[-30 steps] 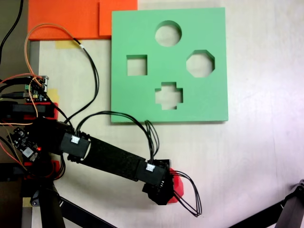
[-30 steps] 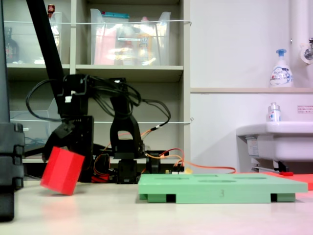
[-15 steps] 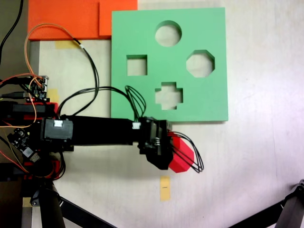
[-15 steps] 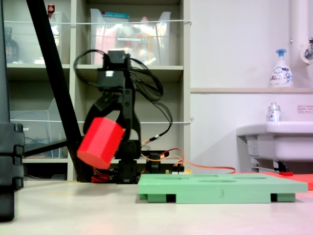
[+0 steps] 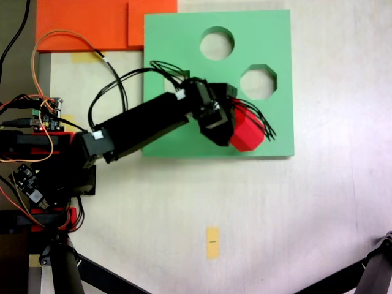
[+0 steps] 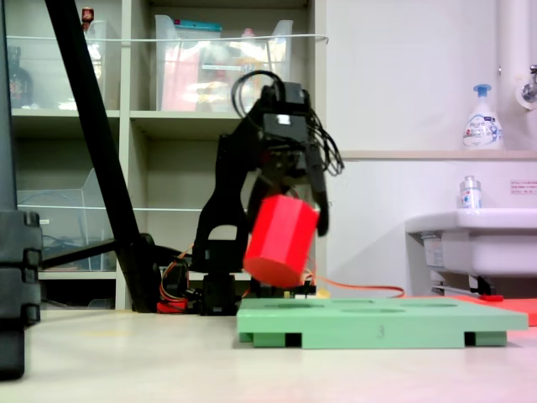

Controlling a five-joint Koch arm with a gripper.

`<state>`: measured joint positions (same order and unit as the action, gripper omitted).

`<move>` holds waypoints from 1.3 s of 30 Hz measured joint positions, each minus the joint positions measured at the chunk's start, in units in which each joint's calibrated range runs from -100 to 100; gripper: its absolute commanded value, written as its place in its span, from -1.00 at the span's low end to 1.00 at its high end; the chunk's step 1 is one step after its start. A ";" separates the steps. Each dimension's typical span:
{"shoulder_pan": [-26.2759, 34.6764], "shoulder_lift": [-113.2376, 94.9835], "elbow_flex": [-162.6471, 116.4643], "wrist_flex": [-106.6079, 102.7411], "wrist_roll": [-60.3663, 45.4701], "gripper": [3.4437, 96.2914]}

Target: Put the octagonal pillar block into the corresponding hole

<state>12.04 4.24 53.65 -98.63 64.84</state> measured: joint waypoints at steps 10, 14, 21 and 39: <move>3.91 12.31 7.45 -0.20 7.23 -0.30; 4.88 12.86 7.45 1.37 8.60 -0.30; 5.57 14.09 8.04 6.56 9.62 -0.30; 6.79 15.32 10.09 11.55 10.55 -0.29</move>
<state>18.83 19.56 63.74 -87.08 75.38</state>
